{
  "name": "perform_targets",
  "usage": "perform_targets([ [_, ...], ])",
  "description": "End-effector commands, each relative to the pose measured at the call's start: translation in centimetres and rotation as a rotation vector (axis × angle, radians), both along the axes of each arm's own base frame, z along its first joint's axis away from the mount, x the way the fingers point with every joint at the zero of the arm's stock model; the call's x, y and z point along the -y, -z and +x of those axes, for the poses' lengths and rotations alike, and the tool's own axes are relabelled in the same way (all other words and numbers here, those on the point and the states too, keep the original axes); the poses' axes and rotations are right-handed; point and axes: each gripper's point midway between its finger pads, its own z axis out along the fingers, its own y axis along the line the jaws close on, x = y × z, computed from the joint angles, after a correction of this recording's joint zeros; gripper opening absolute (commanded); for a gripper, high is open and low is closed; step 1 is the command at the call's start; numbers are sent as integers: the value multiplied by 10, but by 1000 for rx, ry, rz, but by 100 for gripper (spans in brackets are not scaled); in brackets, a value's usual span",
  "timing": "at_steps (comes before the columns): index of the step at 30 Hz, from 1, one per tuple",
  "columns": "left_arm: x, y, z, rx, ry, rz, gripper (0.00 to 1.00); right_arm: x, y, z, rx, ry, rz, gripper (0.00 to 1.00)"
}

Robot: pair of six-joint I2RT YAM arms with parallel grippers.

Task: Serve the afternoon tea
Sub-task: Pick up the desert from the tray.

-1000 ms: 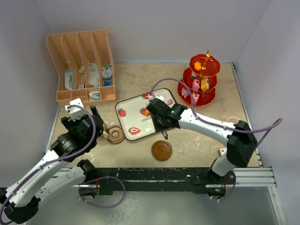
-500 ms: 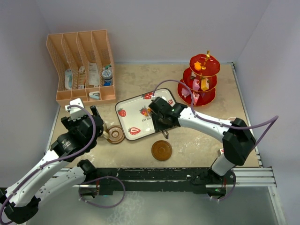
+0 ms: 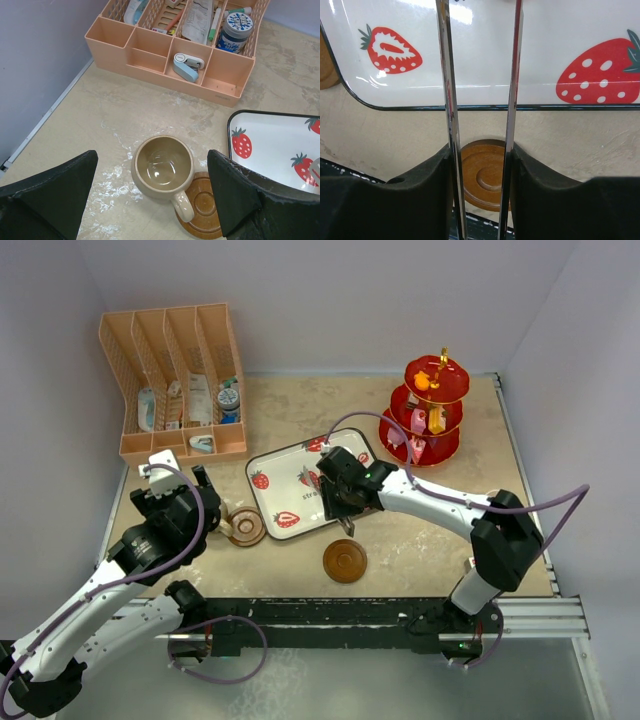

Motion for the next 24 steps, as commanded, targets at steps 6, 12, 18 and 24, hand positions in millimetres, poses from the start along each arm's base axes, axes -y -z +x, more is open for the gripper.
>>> perform_targets([
  [6, 2, -11, 3, 23, 2, -10, 88, 21, -25, 2, 64, 52, -35, 45],
  [12, 2, -11, 3, 26, 3, -13, 88, 31, -11, -5, 42, 69, -62, 45],
  [18, 3, -10, 3, 22, 7, -12, 88, 26, 2, -8, 19, 54, -53, 46],
  [24, 2, -10, 3, 23, 4, -12, 88, 21, 3, -3, 21, 43, -60, 46],
])
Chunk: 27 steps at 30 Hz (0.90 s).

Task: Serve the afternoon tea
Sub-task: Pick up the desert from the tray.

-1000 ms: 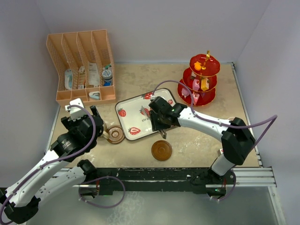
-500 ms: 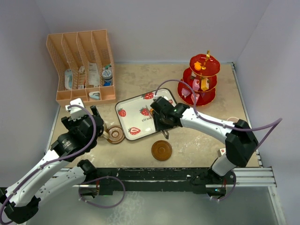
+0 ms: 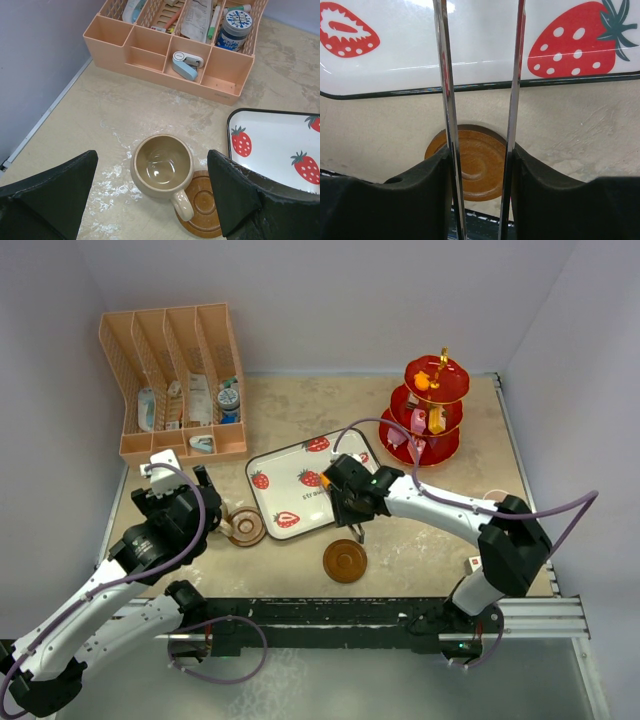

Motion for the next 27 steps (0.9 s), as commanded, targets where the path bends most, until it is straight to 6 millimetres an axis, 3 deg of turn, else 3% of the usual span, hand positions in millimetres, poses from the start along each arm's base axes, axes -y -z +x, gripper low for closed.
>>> perform_targets([
  [1, 1, -12, 3, 31, -1, -13, 88, -10, -7, 11, 32, 1, 18, 46],
  [8, 1, -11, 3, 28, -2, -11, 88, -7, -1, 10, 30, -11, -27, 45],
  [16, 1, -11, 3, 27, 0, -11, 88, -7, -6, 7, 35, -19, -35, 35],
  [21, 2, -11, 3, 27, 2, -13, 88, -5, -20, 4, 37, -9, -13, 32],
  [27, 2, -10, 4, 23, 2, -9, 88, -2, -57, 12, 99, 2, 62, 31],
])
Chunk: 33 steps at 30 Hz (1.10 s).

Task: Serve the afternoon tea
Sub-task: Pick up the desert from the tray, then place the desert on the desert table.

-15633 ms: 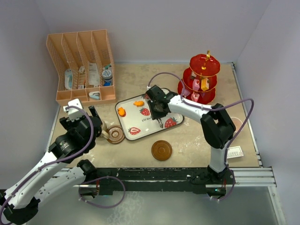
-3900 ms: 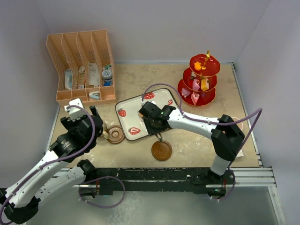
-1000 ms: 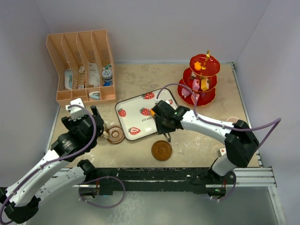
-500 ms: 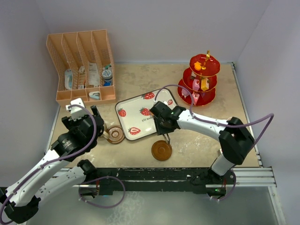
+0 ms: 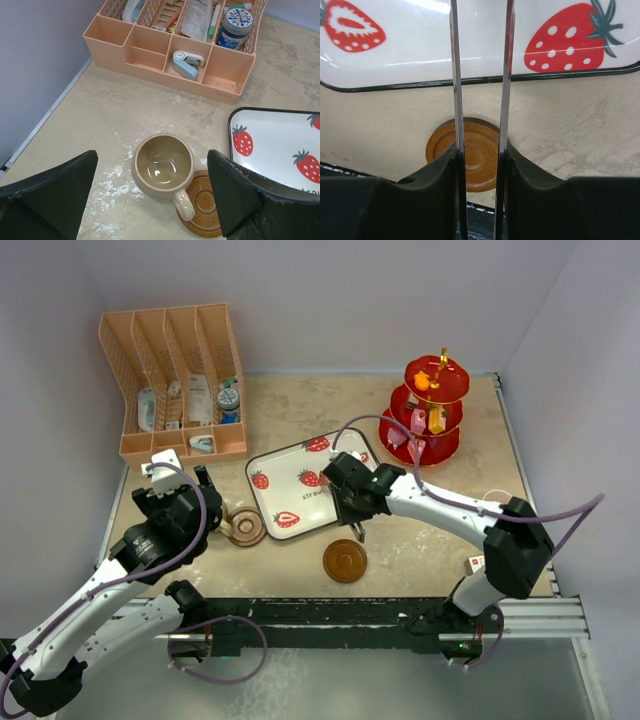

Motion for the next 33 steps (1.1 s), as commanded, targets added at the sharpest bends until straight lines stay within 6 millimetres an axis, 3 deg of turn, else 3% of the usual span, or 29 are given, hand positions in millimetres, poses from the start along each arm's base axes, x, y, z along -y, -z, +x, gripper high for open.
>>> perform_targets([
  [1, 2, -11, 3, 30, -1, -17, 88, -3, -58, 15, 107, 17, 116, 31],
  [9, 3, -11, 4, 27, 4, -17, 88, 16, -112, 22, 179, 41, 209, 28],
  [11, 2, -11, 3, 27, 3, -17, 88, 21, -138, 23, 231, 47, 234, 30],
  [13, 3, -11, 3, 28, 4, -19, 88, 43, -165, 36, 307, 95, 224, 34],
  [16, 2, -11, 3, 30, 3, -20, 88, 84, -183, 54, 355, 188, 164, 31],
  [20, 2, -12, 3, 36, 3, -27, 88, 114, -209, 66, 422, 242, 170, 31],
  [26, 2, -12, 3, 33, 5, -26, 88, 156, -221, 80, 450, 314, 146, 31],
  [33, 2, -11, 3, 31, 7, -25, 88, 192, -216, 88, 447, 385, 144, 31],
])
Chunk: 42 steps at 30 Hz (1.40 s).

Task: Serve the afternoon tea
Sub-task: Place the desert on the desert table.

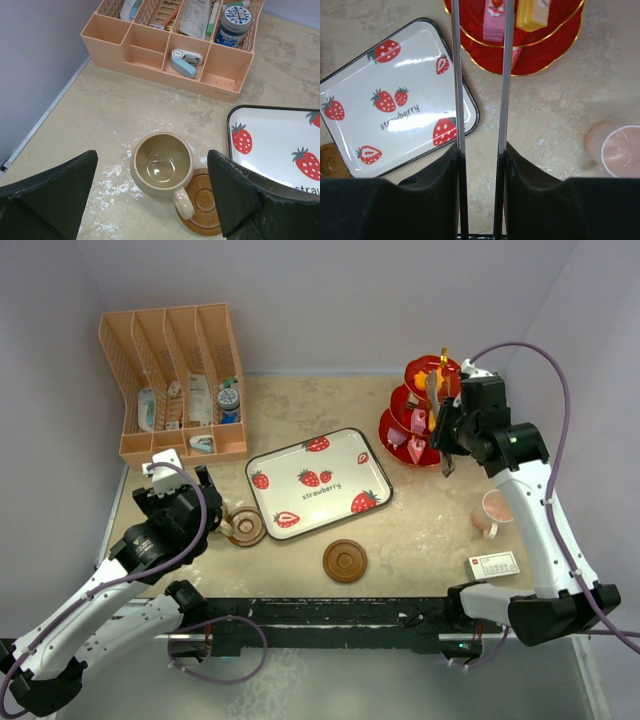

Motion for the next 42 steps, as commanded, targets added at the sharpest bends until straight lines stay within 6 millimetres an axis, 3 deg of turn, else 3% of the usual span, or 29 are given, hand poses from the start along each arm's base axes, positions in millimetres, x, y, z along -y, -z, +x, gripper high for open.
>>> perform_targets([
  [1, 1, -13, 3, 41, -3, -29, 88, 17, -14, 2, 53, -2, 4, 31],
  [10, 1, -13, 3, 40, -3, -28, 88, 41, -9, 11, 49, 78, -30, 31],
  [20, 1, -13, 2, 43, -4, -29, 88, 49, -10, 46, 64, 115, -49, 31],
  [26, 0, -14, 2, 46, -4, -31, 88, 59, -1, 60, 47, 160, -86, 31],
  [29, 0, -14, 3, 45, -6, -29, 88, 63, 4, 62, 36, 171, -98, 32],
  [32, 1, -13, 3, 40, -6, -24, 88, 63, 7, 63, 33, 169, -100, 40],
  [35, 2, -12, 3, 38, -3, -24, 88, 62, 0, 62, 50, 164, -93, 45],
  [42, 2, -11, 4, 34, 0, -21, 88, 62, -15, 53, 77, 155, -86, 46],
])
